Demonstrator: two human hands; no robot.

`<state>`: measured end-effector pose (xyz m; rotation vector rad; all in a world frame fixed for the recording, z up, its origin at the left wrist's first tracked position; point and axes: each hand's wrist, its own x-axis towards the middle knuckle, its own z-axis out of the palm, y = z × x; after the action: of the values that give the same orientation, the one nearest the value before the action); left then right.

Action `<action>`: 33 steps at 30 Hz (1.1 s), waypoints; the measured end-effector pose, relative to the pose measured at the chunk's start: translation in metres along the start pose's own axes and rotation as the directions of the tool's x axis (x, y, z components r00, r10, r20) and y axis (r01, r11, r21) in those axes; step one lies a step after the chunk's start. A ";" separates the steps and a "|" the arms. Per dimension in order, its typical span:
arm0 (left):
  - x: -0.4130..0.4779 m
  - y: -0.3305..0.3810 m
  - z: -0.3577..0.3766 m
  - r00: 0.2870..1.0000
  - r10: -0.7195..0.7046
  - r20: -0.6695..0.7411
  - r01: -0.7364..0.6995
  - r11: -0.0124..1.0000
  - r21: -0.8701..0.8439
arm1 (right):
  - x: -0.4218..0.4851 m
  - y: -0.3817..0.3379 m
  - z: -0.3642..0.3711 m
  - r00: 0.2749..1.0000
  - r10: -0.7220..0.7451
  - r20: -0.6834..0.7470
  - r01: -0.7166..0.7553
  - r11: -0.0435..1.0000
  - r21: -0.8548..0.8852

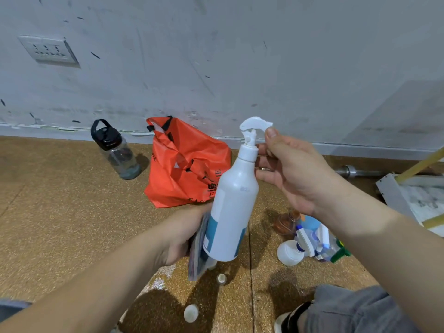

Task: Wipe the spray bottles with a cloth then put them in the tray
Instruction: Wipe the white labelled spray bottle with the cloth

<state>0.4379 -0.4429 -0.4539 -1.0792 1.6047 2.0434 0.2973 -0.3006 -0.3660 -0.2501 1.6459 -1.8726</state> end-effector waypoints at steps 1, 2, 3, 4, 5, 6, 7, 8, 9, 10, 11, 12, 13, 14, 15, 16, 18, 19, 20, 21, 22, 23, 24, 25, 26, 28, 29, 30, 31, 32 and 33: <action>0.002 -0.001 -0.002 0.998 -0.041 -0.039 0.042 0.999 0.033 | 0.000 0.000 -0.001 1.000 -0.002 -0.003 0.002 1.000 -0.008; 0.005 0.000 -0.003 0.994 -0.042 -0.098 0.042 0.999 0.006 | 0.000 0.000 -0.003 1.000 -0.006 -0.005 0.006 0.999 -0.033; 0.005 0.005 -0.003 0.984 0.005 -0.176 -0.010 1.000 -0.029 | 0.000 0.001 -0.003 1.000 -0.008 -0.015 0.007 0.998 -0.056; 0.005 0.011 -0.002 0.960 0.091 -0.267 -0.104 0.994 -0.035 | 0.001 0.004 -0.003 1.000 -0.010 -0.022 0.007 0.996 -0.093; 0.003 0.019 -0.001 0.910 0.227 -0.347 -0.230 0.973 0.034 | 0.001 0.007 -0.002 1.000 -0.011 -0.026 0.008 0.991 -0.132; -0.002 0.027 0.003 0.828 0.402 -0.391 -0.362 0.916 0.174 | 0.000 0.010 0.000 0.999 -0.020 -0.024 0.016 0.983 -0.182; -0.007 0.035 0.007 0.721 0.579 -0.379 -0.488 0.814 0.316 | -0.002 0.014 0.001 0.999 -0.034 -0.011 0.031 0.973 -0.229; -0.015 0.042 0.012 0.628 0.706 -0.327 -0.587 0.706 0.397 | -0.003 0.018 0.003 0.998 -0.052 0.019 0.055 0.956 -0.289; -0.022 0.047 0.017 0.576 0.775 -0.260 -0.656 0.628 0.419 | -0.005 0.021 0.005 0.996 -0.072 0.049 0.085 0.932 -0.353; -0.027 0.049 0.021 0.564 0.801 -0.202 -0.700 0.593 0.398 | -0.007 0.023 0.006 0.992 -0.097 0.079 0.122 0.895 -0.429; -0.031 0.051 0.024 0.574 0.802 -0.167 -0.720 0.591 0.364 | -0.009 0.026 0.008 0.987 -0.131 0.097 0.162 0.848 -0.504; -0.034 0.052 0.026 0.590 0.793 -0.151 -0.722 0.602 0.340 | -0.012 0.026 0.010 0.980 -0.159 0.118 0.197 0.799 -0.567; -0.036 0.053 0.026 0.596 0.790 -0.147 -0.716 0.605 0.349 | -0.014 0.027 0.013 0.975 -0.173 0.142 0.224 0.760 -0.611; -0.036 0.054 0.025 0.586 0.796 -0.152 -0.705 0.593 0.389 | -0.016 0.028 0.016 0.966 -0.177 0.189 0.257 0.729 -0.634; -0.036 0.055 0.023 0.567 0.808 -0.160 -0.689 0.572 0.446 | -0.019 0.029 0.018 0.951 -0.181 0.251 0.305 0.687 -0.660; -0.034 0.056 0.020 0.544 0.822 -0.171 -0.673 0.548 0.497 | -0.020 0.033 0.018 0.933 -0.182 0.310 0.353 0.631 -0.691; -0.027 0.057 0.011 0.492 0.851 -0.185 -0.646 0.499 0.577 | -0.021 0.039 0.019 0.898 -0.160 0.409 0.423 0.567 -0.707; -0.023 0.057 0.006 0.468 0.866 -0.176 -0.622 0.464 0.631 | -0.021 0.040 0.019 0.897 -0.133 0.421 0.411 0.601 -0.686; -0.019 0.056 0.002 0.453 0.878 -0.154 -0.595 0.427 0.681 | -0.022 0.037 0.020 0.905 -0.097 0.415 0.368 0.666 -0.649; -0.017 0.056 -0.002 0.453 0.881 -0.133 -0.583 0.406 0.704 | -0.021 0.035 0.020 0.920 -0.067 0.386 0.309 0.727 -0.613; -0.015 0.056 -0.007 0.473 0.873 -0.119 -0.585 0.412 0.699 | -0.018 0.032 0.019 0.941 -0.058 0.334 0.252 0.779 -0.575; -0.014 0.057 -0.012 0.509 0.854 -0.104 -0.599 0.439 0.669 | -0.014 0.029 0.016 0.963 -0.065 0.260 0.202 0.815 -0.543; -0.015 0.058 -0.017 0.555 0.828 -0.083 -0.614 0.475 0.631 | -0.010 0.025 0.012 0.979 -0.074 0.190 0.162 0.845 -0.510; -0.016 0.060 -0.021 0.593 0.803 -0.058 -0.624 0.504 0.598 | -0.007 0.021 0.009 0.986 -0.077 0.149 0.142 0.859 -0.492; -0.017 0.061 -0.025 0.620 0.784 -0.033 -0.635 0.525 0.567 | -0.006 0.017 0.006 0.987 -0.064 0.147 0.130 0.855 -0.501; -0.018 0.061 -0.029 0.655 0.756 -0.013 -0.669 0.587 0.457 | -0.007 0.012 0.002 0.976 -0.005 0.220 0.139 0.789 -0.598; -0.019 0.060 -0.030 0.668 0.744 -0.015 -0.681 0.619 0.391 | -0.007 0.012 0.002 0.967 0.018 0.253 0.155 0.749 -0.644; -0.019 0.059 -0.031 0.678 0.735 -0.013 -0.688 0.641 0.341 | -0.009 0.011 0.001 0.963 0.030 0.268 0.165 0.723 -0.671; -0.020 0.059 -0.030 0.686 0.728 -0.007 -0.691 0.654 0.307 | -0.009 0.010 0.001 0.962 0.032 0.272 0.169 0.711 -0.682; -0.020 0.059 -0.030 0.691 0.723 0.006 -0.694 0.660 0.288 | -0.009 0.009 0.000 0.961 0.035 0.274 0.169 0.711 -0.683; -0.022 0.060 -0.029 0.694 0.719 0.025 -0.697 0.663 0.272 | -0.010 0.007 0.000 0.956 0.043 0.289 0.173 0.713 -0.679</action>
<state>0.4231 -0.4846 -0.3998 -0.4546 2.5620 2.1089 0.3076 -0.2950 -0.3702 -0.8657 2.0823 -1.0846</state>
